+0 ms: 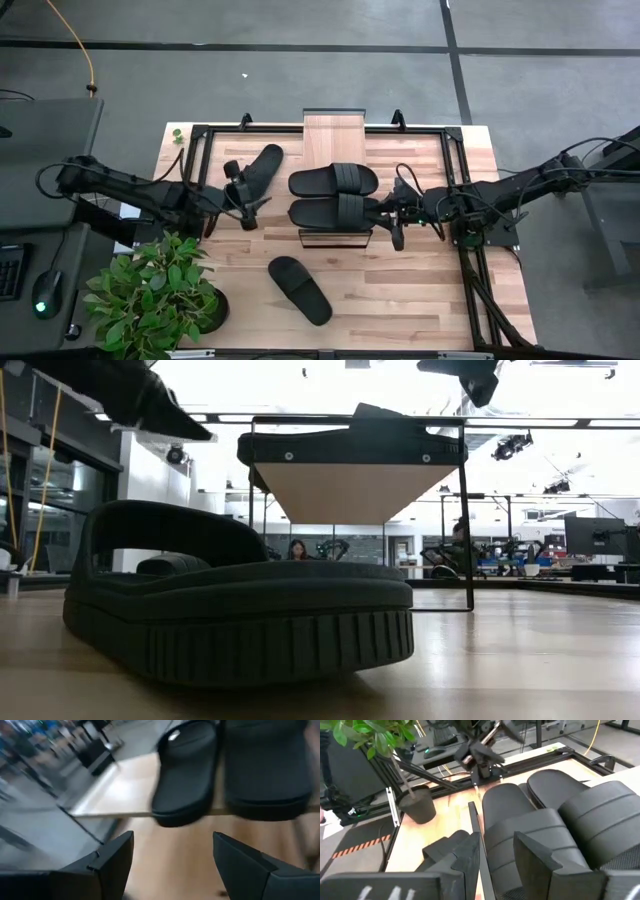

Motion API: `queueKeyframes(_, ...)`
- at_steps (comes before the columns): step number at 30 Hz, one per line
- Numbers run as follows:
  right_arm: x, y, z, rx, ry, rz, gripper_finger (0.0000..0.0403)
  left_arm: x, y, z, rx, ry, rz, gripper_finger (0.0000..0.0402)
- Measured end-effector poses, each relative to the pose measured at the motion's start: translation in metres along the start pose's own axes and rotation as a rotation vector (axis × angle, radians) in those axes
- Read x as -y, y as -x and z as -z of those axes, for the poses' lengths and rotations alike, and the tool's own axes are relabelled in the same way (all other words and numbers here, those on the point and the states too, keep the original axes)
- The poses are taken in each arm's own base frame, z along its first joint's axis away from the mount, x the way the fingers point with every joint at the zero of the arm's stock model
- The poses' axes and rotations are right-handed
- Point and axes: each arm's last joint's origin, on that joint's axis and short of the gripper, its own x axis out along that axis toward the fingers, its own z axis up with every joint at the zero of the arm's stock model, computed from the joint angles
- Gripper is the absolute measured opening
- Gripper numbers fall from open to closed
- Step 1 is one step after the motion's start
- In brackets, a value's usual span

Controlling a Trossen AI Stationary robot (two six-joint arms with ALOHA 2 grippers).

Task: Pick and place slides into the shelf
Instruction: Put the black slipper on the shelf

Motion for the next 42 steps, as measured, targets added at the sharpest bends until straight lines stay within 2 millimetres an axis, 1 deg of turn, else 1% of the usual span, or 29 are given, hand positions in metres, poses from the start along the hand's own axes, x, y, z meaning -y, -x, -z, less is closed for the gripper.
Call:
queueKeyframes(3,0.000,0.000,0.000,-0.006,0.001,-0.008,0.0110,0.007,0.003,0.006,-0.054,0.088,0.039,0.0252)
queueKeyframes(9,0.000,0.000,0.001,-0.011,0.030,-0.020,0.0110,0.014,0.008,0.025,-0.214,0.053,0.063,0.0243)
queueKeyframes(16,0.000,0.000,0.000,-0.003,0.054,-0.002,0.0110,0.012,0.011,0.038,-0.323,0.009,0.046,0.0232)
queueKeyframes(24,0.000,0.000,-0.001,0.007,0.096,0.009,0.0110,0.021,0.001,0.044,-0.386,-0.050,0.006,0.0232)
queueKeyframes(31,0.000,0.000,-0.001,0.010,0.096,0.016,0.0110,0.033,-0.015,0.056,-0.466,-0.171,-0.129,0.0230)
queueKeyframes(33,0.000,0.000,-0.001,0.010,0.096,0.016,0.0110,0.035,-0.018,0.058,-0.471,-0.149,-0.181,0.0226)
queueKeyframes(35,0.000,0.000,-0.001,0.010,0.096,0.016,0.0110,0.033,-0.023,0.060,-0.480,-0.088,-0.230,0.0221)
queueKeyframes(42,0.000,0.000,-0.001,0.010,0.094,0.015,0.0110,0.012,-0.034,0.071,-0.607,0.163,-0.316,0.0205)
